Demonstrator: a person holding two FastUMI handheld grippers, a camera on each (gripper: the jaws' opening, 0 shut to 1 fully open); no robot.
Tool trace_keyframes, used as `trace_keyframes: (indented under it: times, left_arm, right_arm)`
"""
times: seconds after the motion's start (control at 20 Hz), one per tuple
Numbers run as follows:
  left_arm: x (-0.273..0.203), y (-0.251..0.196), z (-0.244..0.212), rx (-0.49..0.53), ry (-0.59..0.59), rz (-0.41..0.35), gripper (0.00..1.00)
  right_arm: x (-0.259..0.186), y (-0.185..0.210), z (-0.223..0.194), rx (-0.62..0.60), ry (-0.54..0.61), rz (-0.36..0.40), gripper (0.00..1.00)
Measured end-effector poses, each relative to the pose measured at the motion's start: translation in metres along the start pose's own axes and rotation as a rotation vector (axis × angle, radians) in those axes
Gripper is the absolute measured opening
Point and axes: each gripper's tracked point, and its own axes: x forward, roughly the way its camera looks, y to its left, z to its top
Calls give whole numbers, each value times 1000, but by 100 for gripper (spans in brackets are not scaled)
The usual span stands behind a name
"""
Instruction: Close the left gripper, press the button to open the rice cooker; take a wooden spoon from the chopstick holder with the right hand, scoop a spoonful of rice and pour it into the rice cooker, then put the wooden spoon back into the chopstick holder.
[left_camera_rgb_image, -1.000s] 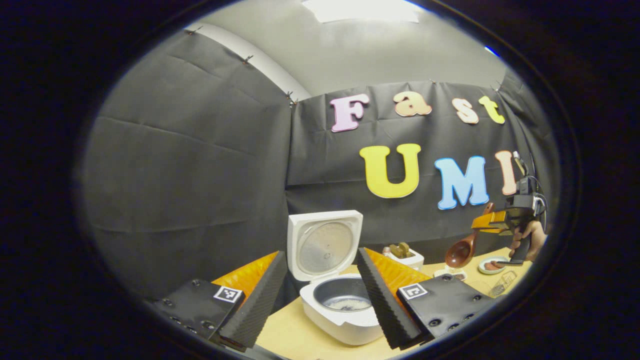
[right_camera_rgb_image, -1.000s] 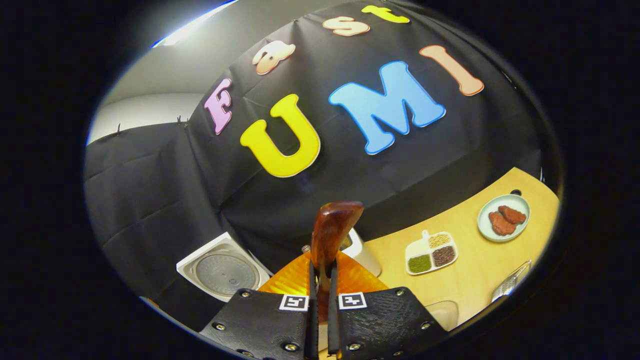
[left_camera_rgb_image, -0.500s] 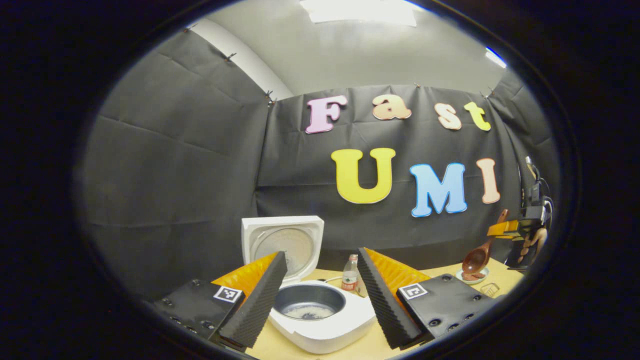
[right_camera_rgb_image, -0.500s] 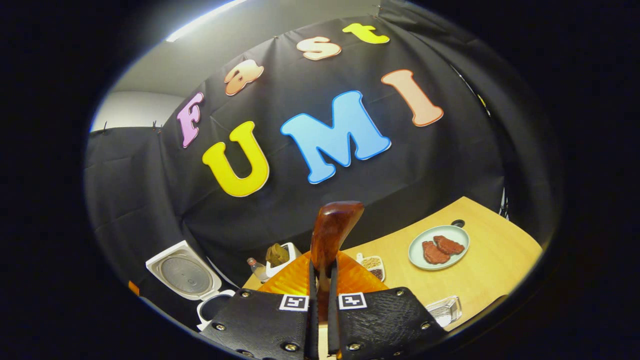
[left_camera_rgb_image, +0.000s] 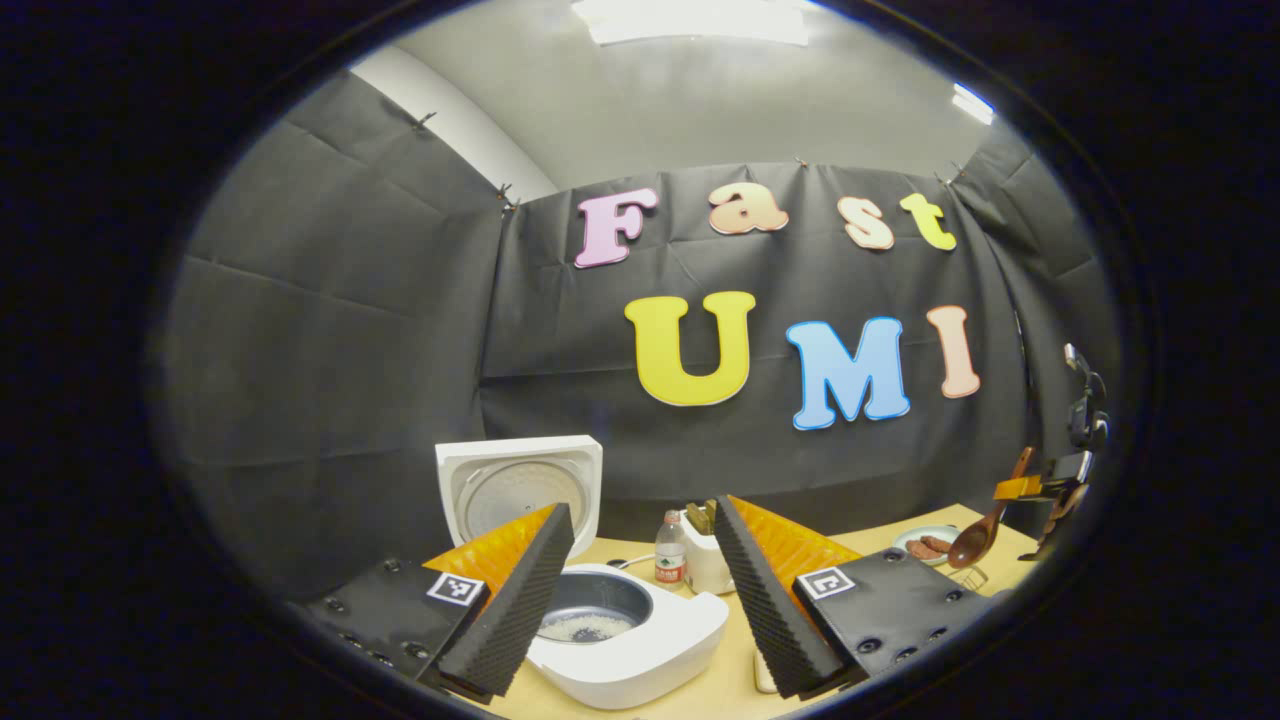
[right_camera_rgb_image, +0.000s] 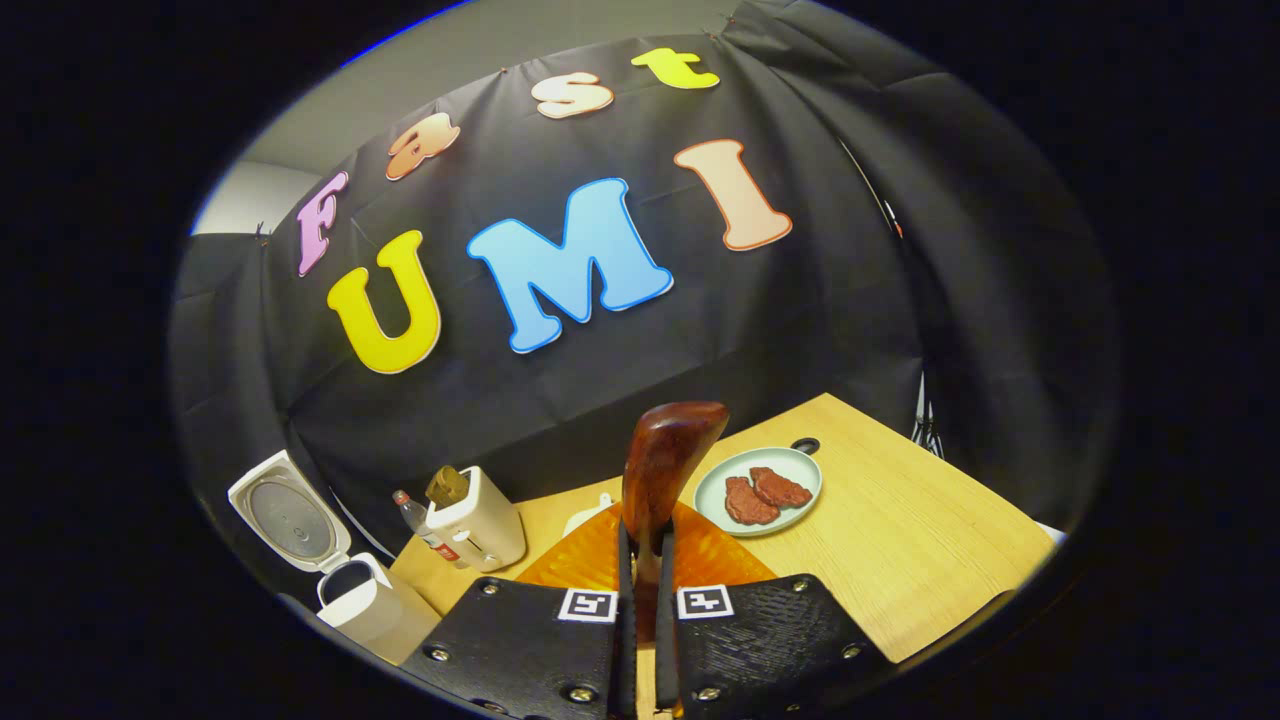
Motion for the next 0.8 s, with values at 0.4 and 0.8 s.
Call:
trace_keyframes:
  times: [0.4,0.8]
  left_arm:
    - [-10,-17,10,57,13,5,98]
    - [-26,-36,14,104,30,9,95]
  right_arm:
    - [7,-52,-45,-25,68,-66,7]
    - [13,-65,-88,21,141,-64,9]
